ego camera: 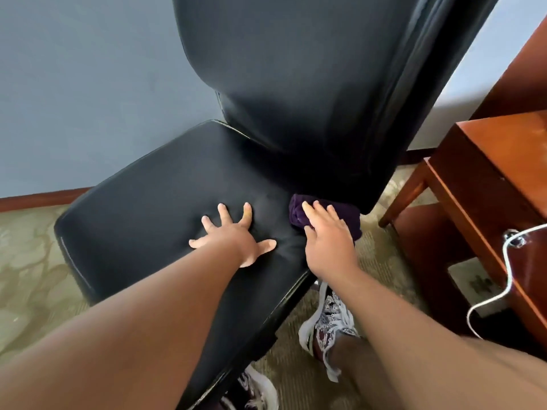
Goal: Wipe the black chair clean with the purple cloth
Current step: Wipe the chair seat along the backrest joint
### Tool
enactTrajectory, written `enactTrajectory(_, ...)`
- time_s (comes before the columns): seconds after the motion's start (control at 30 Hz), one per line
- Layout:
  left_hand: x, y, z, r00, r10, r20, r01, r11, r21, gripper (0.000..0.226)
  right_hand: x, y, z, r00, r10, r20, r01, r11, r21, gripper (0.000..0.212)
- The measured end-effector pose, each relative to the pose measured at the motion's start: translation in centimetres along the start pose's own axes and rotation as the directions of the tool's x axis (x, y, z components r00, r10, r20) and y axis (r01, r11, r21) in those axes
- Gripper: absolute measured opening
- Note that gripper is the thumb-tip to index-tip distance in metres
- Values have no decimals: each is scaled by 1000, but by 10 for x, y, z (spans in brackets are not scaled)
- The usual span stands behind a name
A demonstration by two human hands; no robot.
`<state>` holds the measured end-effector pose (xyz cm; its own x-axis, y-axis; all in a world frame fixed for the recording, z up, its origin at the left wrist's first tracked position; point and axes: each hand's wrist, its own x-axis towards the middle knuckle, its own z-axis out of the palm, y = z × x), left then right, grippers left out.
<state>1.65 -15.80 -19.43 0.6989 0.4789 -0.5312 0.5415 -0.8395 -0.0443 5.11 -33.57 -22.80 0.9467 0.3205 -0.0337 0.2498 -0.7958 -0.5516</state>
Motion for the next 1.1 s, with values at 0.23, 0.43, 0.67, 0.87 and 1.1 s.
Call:
enactTrajectory(0.23,-8,-3,8,995,46,-93,-45,999,13,95,-38,-24,18,997,-72,26,70,995,73,55)
enactTrajectory(0.43,-30,-58,34,942,253,-219,-263,965,-20,97,-43,-21,-6,999,-30,19,22,939,344,56)
enactTrajectory(0.67,-44,-82,60,978,175,-116,-175,984,4,103,-27,-37,-63,987,156,-33,-47,480,876,48)
enactTrajectory(0.87,-39,-83,58,984,179,-23,-179,984,18,95,-8,-59,-100,982,145,-124,119,47,992,47)
enactTrajectory(1.1,-38,-82,57,983,185,10,-185,983,-9,95,-13,-39,-72,980,36,-196,91,793,602,51)
